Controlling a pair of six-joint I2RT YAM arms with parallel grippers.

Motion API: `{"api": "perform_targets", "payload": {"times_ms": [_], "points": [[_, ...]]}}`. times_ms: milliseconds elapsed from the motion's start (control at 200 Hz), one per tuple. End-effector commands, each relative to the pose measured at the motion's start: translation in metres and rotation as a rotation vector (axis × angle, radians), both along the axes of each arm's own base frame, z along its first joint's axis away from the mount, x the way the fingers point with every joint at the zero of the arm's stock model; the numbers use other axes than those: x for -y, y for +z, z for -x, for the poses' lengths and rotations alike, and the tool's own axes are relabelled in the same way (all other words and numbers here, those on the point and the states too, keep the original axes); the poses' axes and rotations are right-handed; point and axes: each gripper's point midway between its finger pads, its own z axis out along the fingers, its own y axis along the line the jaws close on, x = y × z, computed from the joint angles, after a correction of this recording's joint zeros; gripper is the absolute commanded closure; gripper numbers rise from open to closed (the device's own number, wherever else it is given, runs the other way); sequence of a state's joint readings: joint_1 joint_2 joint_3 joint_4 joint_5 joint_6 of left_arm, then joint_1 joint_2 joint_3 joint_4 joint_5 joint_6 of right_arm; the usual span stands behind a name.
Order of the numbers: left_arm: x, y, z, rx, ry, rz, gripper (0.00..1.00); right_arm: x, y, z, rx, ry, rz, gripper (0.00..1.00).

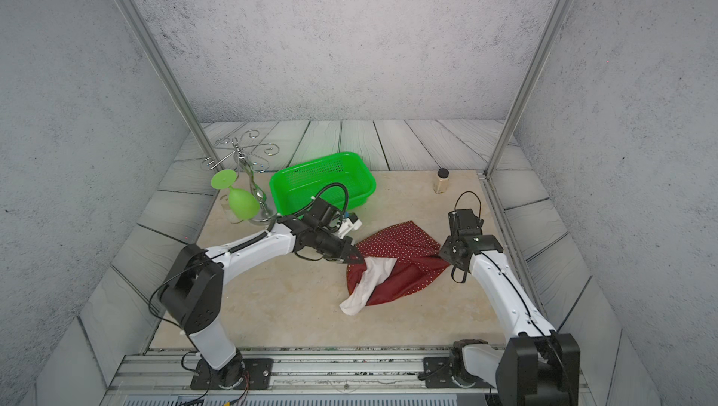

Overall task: Roll up the skirts
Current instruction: Adjust the skirt at the center of the board, then pick up the skirt from the center of the board.

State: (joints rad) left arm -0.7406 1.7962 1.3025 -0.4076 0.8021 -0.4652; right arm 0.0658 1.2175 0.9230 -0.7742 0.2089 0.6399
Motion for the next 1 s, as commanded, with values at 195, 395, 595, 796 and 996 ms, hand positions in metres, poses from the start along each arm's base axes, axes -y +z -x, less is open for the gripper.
{"api": "perform_targets", "payload": {"times_ms": [195, 395, 595, 796, 996], "points": [[-0.088, 0.031, 0.003, 0.212, 0.070, -0.176, 0.41, -0.037, 0.094, -0.002, 0.394, 0.303, -0.088, 0.19], [-0.119, 0.039, -0.071, 0.208, 0.395, -0.048, 0.24, -0.087, 0.025, -0.044, 0.278, 0.358, -0.490, 0.19], [-0.071, -0.024, -0.096, 0.202, 0.207, -0.333, 0.30, -0.059, -0.032, -0.076, 0.097, 0.331, -0.437, 0.22], [-0.010, -0.070, -0.096, 0.162, 0.122, -0.308, 0.30, -0.067, -0.071, -0.090, -0.080, 0.399, -0.489, 0.26], [0.037, -0.089, -0.090, 0.121, 0.088, -0.293, 0.48, -0.080, -0.093, -0.092, -0.166, 0.421, -0.521, 0.29]]}}
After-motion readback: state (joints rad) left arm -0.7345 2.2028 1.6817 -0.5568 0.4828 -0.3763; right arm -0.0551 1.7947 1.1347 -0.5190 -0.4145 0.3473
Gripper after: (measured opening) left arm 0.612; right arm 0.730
